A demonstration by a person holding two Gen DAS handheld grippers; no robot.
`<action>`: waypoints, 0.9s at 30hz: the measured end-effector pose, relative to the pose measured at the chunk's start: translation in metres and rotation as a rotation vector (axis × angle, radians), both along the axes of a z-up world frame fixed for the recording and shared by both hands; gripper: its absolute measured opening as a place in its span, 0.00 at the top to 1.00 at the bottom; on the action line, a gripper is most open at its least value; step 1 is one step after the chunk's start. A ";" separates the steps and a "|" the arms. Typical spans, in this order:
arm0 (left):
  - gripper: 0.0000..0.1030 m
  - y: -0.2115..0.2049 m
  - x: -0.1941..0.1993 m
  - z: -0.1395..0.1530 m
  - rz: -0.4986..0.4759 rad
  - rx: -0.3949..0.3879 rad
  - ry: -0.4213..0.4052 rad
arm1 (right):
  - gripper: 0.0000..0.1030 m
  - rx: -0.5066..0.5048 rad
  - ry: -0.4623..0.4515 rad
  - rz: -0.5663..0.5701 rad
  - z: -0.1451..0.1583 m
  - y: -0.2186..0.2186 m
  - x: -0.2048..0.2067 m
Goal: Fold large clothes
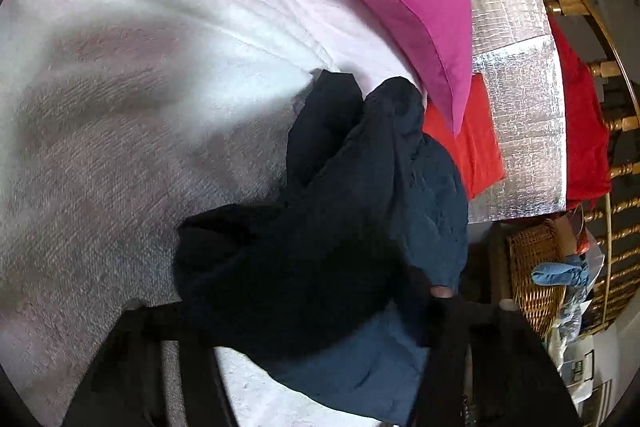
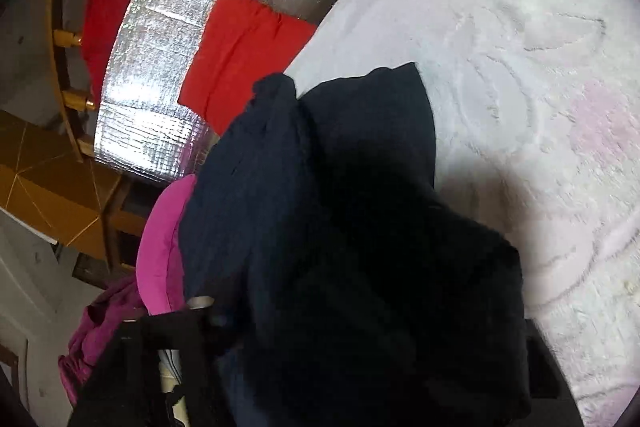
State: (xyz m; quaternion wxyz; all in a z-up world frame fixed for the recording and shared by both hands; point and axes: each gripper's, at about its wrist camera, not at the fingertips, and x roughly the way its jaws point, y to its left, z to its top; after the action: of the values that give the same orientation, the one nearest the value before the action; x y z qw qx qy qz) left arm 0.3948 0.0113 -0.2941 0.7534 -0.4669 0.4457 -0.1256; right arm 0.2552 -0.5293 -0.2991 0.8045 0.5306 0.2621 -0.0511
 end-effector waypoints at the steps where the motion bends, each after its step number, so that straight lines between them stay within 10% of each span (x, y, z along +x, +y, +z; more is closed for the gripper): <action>1: 0.55 -0.001 0.001 0.002 0.000 0.000 -0.009 | 0.56 -0.015 -0.003 0.005 0.004 0.002 0.000; 6: 0.76 0.000 -0.008 0.028 -0.007 0.040 -0.077 | 0.66 -0.097 -0.025 0.019 0.033 0.016 -0.005; 19: 0.78 0.034 -0.081 0.058 -0.043 0.143 -0.082 | 0.68 -0.086 -0.001 0.095 0.051 0.036 -0.053; 23: 0.65 0.035 -0.076 0.032 -0.104 0.224 0.037 | 0.57 -0.118 0.091 0.144 0.037 0.046 -0.058; 27: 0.52 0.063 -0.094 0.018 -0.081 0.101 0.130 | 0.47 0.011 0.146 0.122 0.022 0.035 -0.077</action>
State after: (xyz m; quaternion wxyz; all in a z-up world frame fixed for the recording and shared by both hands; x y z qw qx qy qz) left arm 0.3005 0.0738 -0.2763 0.7400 -0.4170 0.5177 -0.1026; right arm 0.1781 -0.4947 -0.2772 0.7819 0.5130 0.3521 -0.0391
